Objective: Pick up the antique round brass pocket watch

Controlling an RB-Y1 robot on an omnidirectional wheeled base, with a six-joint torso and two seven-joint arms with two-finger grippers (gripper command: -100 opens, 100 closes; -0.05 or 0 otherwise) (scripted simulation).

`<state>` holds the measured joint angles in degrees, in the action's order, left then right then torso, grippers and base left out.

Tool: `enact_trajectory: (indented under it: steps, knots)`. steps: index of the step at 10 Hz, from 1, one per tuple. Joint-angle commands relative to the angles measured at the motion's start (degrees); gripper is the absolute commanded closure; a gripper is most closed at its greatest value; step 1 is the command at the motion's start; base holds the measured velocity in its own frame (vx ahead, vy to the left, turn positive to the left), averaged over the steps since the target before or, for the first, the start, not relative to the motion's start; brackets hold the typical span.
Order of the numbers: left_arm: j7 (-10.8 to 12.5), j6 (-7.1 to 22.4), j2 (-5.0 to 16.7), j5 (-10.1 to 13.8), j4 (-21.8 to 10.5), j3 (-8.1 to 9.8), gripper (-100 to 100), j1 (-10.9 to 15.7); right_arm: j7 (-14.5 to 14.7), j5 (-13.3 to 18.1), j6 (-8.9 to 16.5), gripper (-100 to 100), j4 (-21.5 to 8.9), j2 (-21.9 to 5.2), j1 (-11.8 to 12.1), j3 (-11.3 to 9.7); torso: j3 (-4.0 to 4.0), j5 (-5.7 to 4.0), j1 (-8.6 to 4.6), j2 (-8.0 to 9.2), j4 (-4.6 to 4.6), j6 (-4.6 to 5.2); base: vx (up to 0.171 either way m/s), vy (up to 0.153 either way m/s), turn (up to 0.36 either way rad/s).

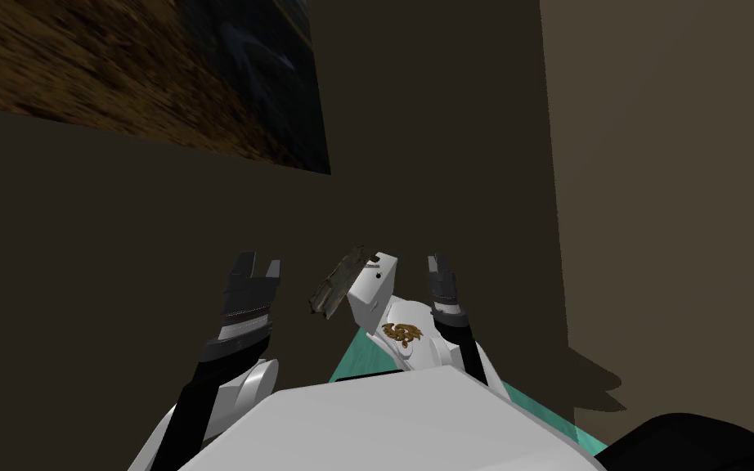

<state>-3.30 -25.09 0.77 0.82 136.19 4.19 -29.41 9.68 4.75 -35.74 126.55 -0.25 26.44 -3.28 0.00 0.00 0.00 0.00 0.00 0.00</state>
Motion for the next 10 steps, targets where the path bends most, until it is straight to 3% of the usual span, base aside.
enact_trajectory:
  steps: [1, 10]
  knots:
    - [0.0, 0.0, 0.0, 0.0, 0.0, 0.0, 0, 0.0, 0.07, 0.85, 0.75, -100, -1.3, -1.99, -0.9, 0.02, 0.0, 0.0, 0.0, 0.0, 0.0, 0.0, -0.005, 0.002, 0.064]
    - [0.0, 0.0, 0.0, 0.0, 0.0, 0.0, 0, 0.0, 0.72, 8.41, 7.38, -100, -12.84, -8.45, -8.74, 0.09, 0.05, 0.0, 0.0, 0.08, 0.02, 0.01, -0.025, 0.004, 0.096]
